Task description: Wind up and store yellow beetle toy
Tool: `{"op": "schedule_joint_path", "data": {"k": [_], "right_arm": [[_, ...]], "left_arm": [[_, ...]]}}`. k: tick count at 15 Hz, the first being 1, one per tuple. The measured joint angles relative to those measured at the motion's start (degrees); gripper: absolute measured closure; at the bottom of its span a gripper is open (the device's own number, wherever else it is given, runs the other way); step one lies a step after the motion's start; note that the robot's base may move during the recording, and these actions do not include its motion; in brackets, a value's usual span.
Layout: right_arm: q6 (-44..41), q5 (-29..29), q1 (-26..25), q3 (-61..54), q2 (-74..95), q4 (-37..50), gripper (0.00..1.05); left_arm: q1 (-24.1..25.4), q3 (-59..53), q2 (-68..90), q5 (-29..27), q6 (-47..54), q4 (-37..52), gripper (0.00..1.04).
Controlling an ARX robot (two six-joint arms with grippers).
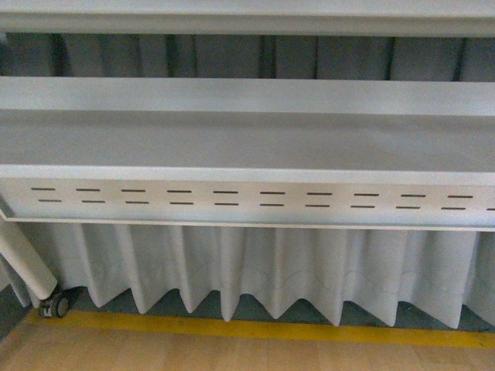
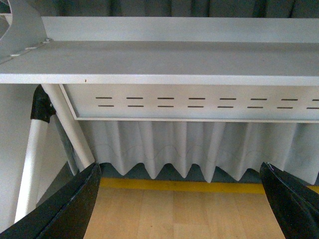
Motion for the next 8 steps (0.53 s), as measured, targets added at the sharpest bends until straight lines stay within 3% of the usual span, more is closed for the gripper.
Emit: {"op": "schedule_joint_path", "data": {"k": [8], "right_arm": [[0.0, 0.0, 0.0, 0.0, 0.0, -0.02, 0.07]], "left_arm": [[0.0, 0.0, 0.0, 0.0, 0.0, 0.0, 0.07]]}}
